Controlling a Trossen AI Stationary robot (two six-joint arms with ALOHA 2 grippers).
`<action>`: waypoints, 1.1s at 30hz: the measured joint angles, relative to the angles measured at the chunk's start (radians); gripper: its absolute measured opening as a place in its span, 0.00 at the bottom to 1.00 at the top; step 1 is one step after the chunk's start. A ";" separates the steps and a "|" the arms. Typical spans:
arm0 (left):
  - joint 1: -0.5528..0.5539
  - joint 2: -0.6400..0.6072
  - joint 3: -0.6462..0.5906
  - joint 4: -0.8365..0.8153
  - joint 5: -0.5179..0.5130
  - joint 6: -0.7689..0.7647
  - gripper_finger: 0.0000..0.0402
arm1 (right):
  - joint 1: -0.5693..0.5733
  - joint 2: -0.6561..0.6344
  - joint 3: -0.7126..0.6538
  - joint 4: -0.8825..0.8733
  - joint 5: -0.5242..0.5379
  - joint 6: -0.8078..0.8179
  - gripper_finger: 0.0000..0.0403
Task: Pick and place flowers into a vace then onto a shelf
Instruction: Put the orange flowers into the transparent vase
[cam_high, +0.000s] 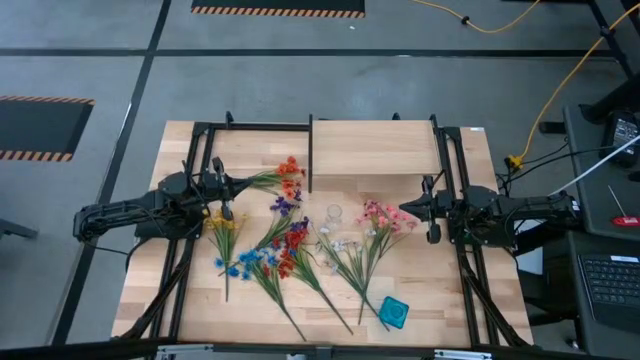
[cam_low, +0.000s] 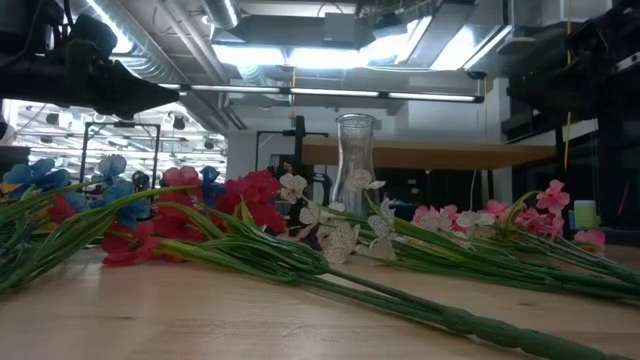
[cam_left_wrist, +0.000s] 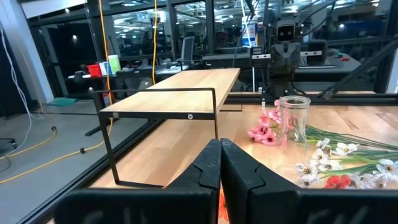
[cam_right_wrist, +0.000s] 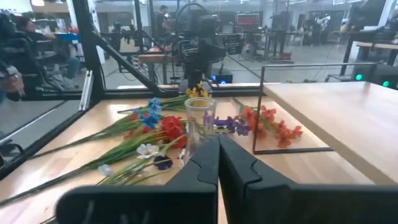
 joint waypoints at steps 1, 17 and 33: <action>0.000 0.000 0.000 0.000 0.000 0.000 0.00 | 0.000 0.000 0.000 0.000 0.000 -0.014 0.01; 0.000 0.013 0.084 -0.224 0.063 -0.111 0.00 | 0.000 0.057 0.067 -0.030 0.023 -0.017 0.00; 0.000 0.379 0.287 -0.258 -0.050 -0.125 0.00 | 0.000 0.390 0.329 -0.029 0.026 0.006 0.03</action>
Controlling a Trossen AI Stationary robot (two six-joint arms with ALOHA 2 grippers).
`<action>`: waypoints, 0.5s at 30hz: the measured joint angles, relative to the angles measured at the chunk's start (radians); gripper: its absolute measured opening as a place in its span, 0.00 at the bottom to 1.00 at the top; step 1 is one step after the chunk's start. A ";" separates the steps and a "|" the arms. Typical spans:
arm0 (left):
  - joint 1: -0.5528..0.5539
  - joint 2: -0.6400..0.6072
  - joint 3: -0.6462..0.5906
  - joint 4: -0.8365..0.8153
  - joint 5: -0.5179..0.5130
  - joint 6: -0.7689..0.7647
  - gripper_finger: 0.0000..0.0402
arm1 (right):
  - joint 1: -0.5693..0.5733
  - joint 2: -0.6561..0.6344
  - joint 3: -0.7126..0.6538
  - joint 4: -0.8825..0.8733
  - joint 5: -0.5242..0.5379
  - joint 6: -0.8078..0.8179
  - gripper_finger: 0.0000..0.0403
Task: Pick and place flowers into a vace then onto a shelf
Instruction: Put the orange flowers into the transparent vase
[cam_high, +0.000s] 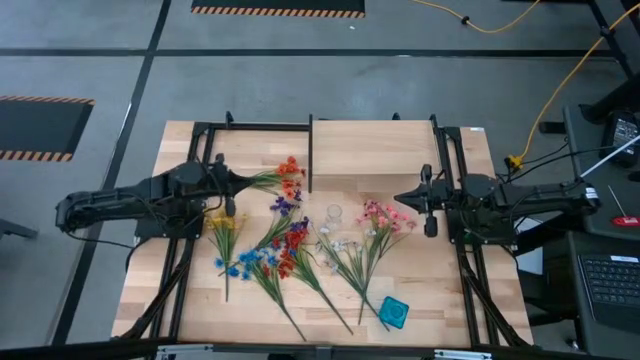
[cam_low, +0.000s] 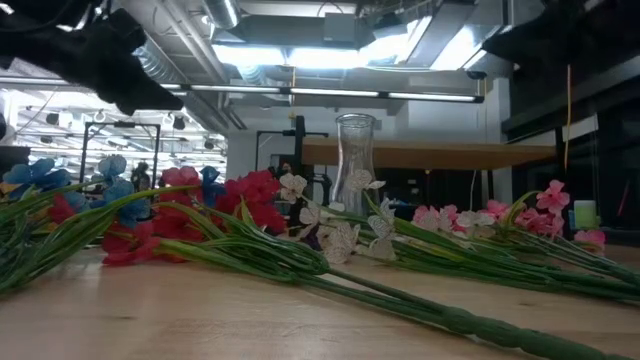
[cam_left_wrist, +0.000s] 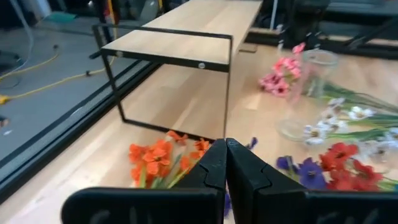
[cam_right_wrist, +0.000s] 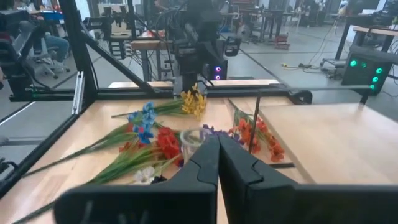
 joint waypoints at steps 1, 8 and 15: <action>0.000 0.033 0.017 -0.001 -0.013 -0.005 0.00 | 0.000 0.010 0.008 0.000 0.000 -0.007 0.03; 0.000 0.280 0.146 -0.001 -0.081 -0.009 0.00 | -0.006 0.049 0.019 -0.006 0.000 -0.104 0.06; 0.000 0.472 0.250 -0.041 -0.119 -0.009 0.00 | -0.045 0.071 0.019 -0.012 0.000 -0.106 0.06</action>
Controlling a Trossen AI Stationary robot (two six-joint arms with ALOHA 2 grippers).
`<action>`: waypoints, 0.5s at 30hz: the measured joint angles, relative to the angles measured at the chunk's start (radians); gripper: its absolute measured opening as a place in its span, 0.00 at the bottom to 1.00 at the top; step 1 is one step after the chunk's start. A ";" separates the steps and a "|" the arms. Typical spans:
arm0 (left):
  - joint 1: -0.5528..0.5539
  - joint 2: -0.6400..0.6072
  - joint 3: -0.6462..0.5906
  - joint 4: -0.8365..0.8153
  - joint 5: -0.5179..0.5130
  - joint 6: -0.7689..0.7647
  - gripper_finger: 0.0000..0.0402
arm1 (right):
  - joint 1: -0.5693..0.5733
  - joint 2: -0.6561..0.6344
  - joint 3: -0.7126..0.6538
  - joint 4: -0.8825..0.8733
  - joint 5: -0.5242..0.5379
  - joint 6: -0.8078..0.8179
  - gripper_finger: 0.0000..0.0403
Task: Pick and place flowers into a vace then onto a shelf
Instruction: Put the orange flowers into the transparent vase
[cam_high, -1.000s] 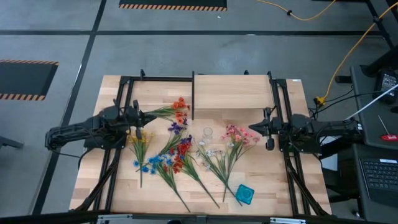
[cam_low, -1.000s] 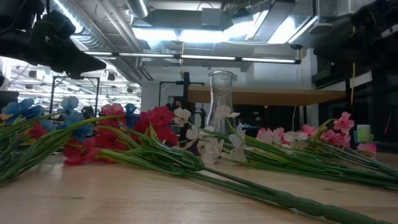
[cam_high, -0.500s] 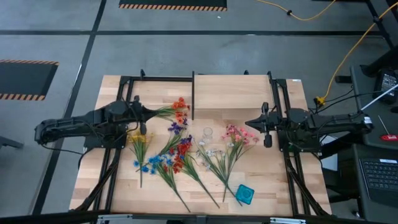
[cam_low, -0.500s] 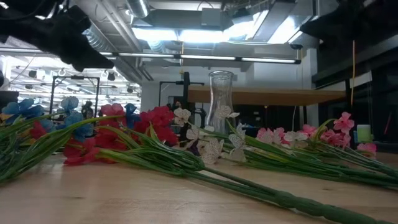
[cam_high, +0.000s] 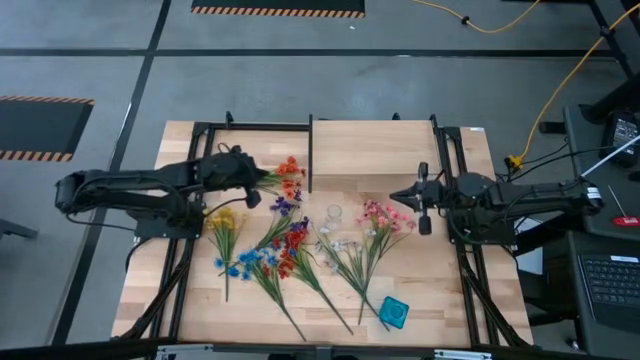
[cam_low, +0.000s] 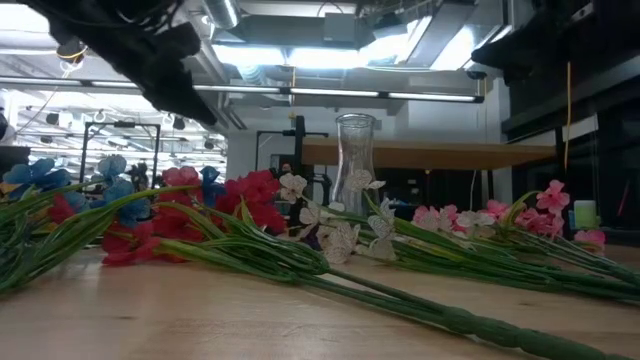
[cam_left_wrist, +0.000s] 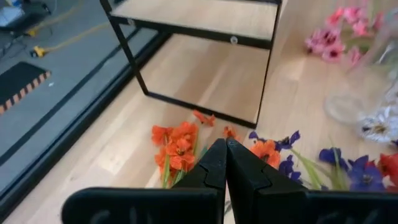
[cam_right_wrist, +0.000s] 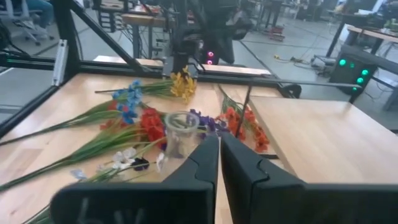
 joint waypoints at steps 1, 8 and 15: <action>0.000 0.019 0.018 -0.023 0.000 -0.002 0.00 | -0.007 0.002 0.000 0.001 0.000 0.000 0.06; 0.000 0.109 0.133 -0.248 -0.035 -0.104 0.00 | -0.064 0.005 0.000 0.001 0.000 -0.002 0.06; 0.003 0.151 0.211 -0.419 -0.052 -0.158 0.00 | -0.110 0.013 0.000 0.001 -0.001 -0.002 0.06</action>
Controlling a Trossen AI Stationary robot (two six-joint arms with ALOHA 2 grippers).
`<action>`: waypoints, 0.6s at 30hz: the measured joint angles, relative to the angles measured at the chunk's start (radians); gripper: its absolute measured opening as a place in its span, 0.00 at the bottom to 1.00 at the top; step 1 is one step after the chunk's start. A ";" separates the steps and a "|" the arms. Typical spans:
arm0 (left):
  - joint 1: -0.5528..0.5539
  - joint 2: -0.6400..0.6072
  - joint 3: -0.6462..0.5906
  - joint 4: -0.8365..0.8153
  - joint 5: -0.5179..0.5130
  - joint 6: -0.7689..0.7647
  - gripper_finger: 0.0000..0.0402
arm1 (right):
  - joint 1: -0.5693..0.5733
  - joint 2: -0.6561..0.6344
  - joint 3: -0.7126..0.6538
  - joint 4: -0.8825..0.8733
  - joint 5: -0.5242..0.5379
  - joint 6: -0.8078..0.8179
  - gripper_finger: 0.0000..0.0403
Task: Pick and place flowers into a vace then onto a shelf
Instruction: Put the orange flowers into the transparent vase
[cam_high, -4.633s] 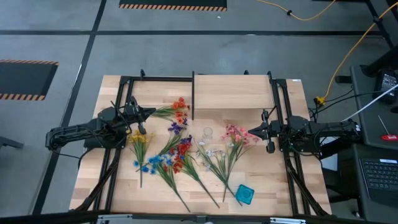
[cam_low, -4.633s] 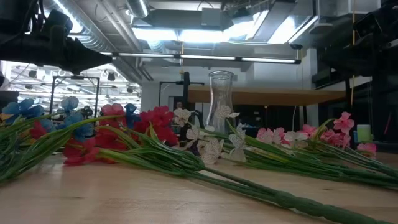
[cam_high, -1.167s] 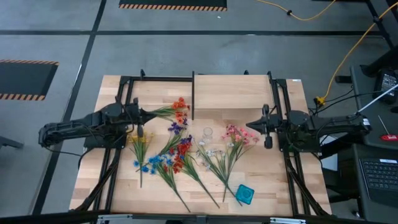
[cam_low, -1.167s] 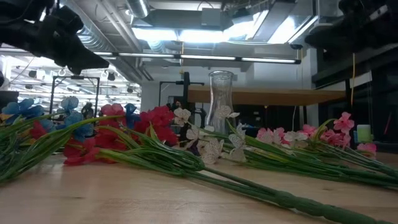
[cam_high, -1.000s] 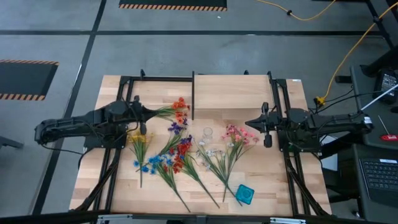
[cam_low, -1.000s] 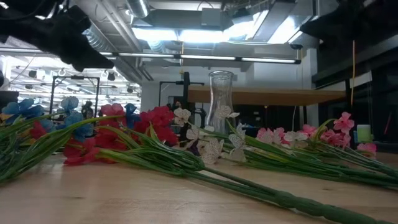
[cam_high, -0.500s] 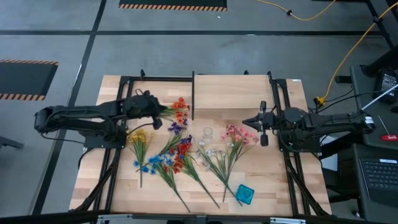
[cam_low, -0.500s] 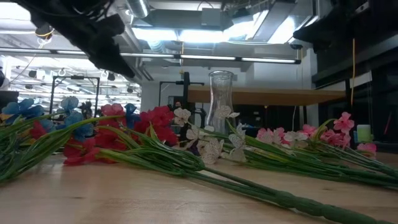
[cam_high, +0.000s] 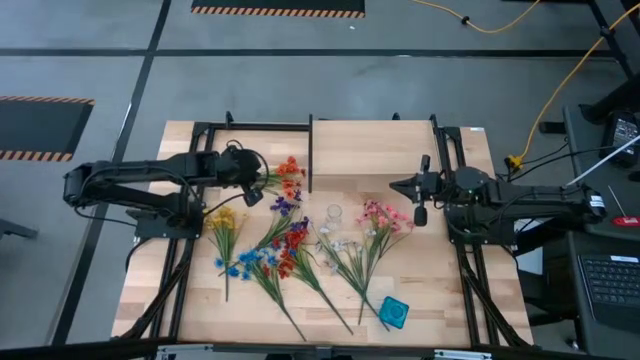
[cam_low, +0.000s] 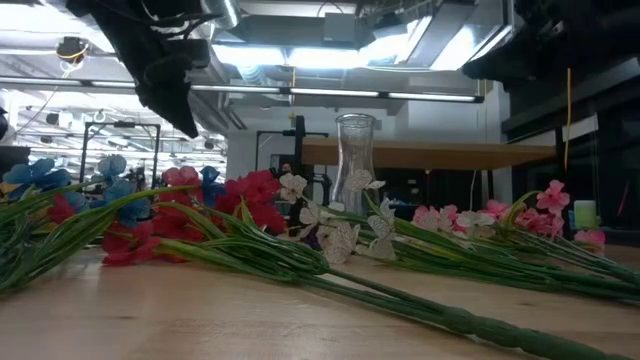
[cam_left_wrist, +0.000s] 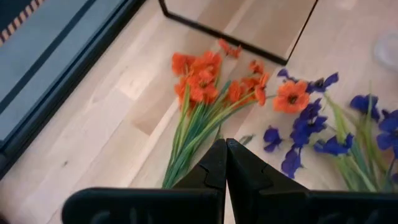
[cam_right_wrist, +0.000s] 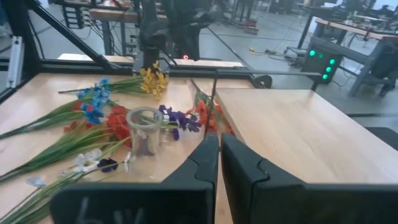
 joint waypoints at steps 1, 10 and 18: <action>0.000 0.003 0.004 -0.013 0.001 0.000 0.00 | -0.004 0.004 0.000 0.000 0.000 0.000 0.06; 0.000 0.005 0.006 -0.051 0.004 0.015 0.00 | -0.024 0.039 0.000 0.001 -0.003 0.002 0.06; 0.000 0.005 0.006 -0.060 0.009 0.079 0.02 | -0.024 0.043 0.000 0.004 -0.003 0.003 0.06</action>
